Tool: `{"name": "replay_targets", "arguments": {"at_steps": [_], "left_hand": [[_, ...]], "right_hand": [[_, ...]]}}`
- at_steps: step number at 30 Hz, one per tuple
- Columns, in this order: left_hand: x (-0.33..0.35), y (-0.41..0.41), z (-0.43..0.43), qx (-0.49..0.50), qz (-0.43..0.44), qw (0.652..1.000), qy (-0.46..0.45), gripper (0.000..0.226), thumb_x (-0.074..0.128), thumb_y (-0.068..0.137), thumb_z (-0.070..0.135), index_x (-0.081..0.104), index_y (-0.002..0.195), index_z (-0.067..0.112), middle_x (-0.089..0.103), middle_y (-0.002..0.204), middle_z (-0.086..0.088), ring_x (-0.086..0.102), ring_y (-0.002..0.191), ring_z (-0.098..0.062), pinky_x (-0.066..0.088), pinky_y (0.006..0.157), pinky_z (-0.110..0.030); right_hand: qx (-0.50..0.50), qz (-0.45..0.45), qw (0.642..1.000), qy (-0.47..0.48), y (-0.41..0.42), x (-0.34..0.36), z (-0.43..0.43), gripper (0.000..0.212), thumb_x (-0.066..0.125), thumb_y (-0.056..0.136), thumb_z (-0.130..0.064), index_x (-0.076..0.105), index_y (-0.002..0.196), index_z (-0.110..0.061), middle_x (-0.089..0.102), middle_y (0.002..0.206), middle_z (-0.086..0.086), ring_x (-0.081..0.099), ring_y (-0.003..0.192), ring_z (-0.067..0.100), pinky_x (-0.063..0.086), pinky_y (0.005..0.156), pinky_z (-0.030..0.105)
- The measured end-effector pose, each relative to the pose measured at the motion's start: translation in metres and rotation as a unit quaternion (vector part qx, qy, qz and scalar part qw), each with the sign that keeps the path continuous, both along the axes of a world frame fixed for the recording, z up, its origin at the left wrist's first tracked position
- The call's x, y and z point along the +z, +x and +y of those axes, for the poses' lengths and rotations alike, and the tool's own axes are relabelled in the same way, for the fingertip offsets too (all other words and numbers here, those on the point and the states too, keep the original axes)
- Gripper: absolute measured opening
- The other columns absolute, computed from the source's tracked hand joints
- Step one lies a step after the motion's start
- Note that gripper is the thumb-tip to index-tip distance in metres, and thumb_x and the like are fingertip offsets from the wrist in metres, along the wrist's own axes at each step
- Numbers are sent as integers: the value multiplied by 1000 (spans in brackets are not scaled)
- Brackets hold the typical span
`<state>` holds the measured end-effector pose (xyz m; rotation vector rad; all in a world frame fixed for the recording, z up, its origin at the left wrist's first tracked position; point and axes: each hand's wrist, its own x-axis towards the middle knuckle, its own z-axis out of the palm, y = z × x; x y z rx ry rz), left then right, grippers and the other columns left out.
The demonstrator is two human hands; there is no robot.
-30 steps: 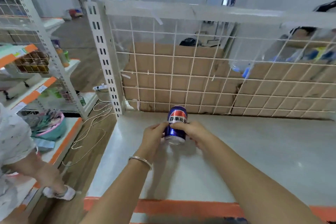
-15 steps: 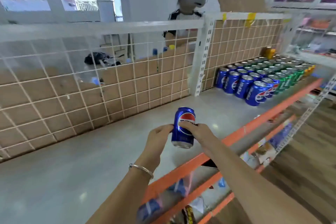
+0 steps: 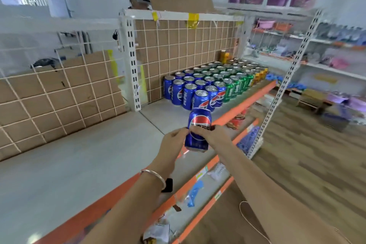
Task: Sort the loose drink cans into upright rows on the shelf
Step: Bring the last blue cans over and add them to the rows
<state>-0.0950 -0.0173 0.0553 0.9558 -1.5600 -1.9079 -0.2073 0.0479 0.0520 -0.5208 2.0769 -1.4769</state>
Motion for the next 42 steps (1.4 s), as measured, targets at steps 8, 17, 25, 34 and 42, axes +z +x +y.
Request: {"name": "replay_targets", "arguments": {"at_steps": [8, 17, 25, 34, 42], "left_hand": [[6, -85, -46, 7, 2, 1000, -23, 6, 56, 91, 23, 61, 94, 25, 58, 80, 15, 51, 73, 4, 41, 64, -13], [16, -173, -118, 18, 55, 998, -29, 34, 54, 92, 14, 52, 126, 19, 60, 107, 6, 55, 82, 2, 46, 62, -12], [13, -227, -156, 16, 1, 986, -167, 59, 63, 86, 17, 38, 138, 27, 58, 121, 7, 58, 107, -10, 50, 89, -28], [-13, -285, -145, 8, -245, 878, -411, 74, 56, 83, 51, 21, 145, 31, 18, 155, 5, 9, 143, -19, 12, 117, -40], [-17, -301, -132, -43, -414, 779, -469, 70, 30, 90, 64, 0, 148, 37, -9, 158, 13, -16, 145, -10, -17, 110, -30]], "right_hand": [[24, 32, 999, -25, -90, 1, -48, 52, 78, 75, -33, 61, 118, -9, 66, 107, 2, 61, 92, 15, 42, 58, 14], [72, 91, 993, -25, -182, 30, -133, 47, 78, 73, -37, 60, 111, -14, 67, 100, 2, 62, 84, 14, 46, 62, 18], [104, 96, 989, -46, -236, 41, -196, 34, 81, 68, -36, 62, 91, -21, 69, 86, -1, 67, 84, 17, 56, 74, 30], [143, 156, 977, -19, -324, 35, -258, 56, 85, 64, -34, 64, 112, -14, 69, 100, 0, 64, 90, 15, 50, 76, 28], [157, 198, 967, -28, -389, 31, -307, 67, 85, 65, -36, 56, 121, -13, 64, 117, 6, 60, 108, 23, 48, 92, 34]]}}
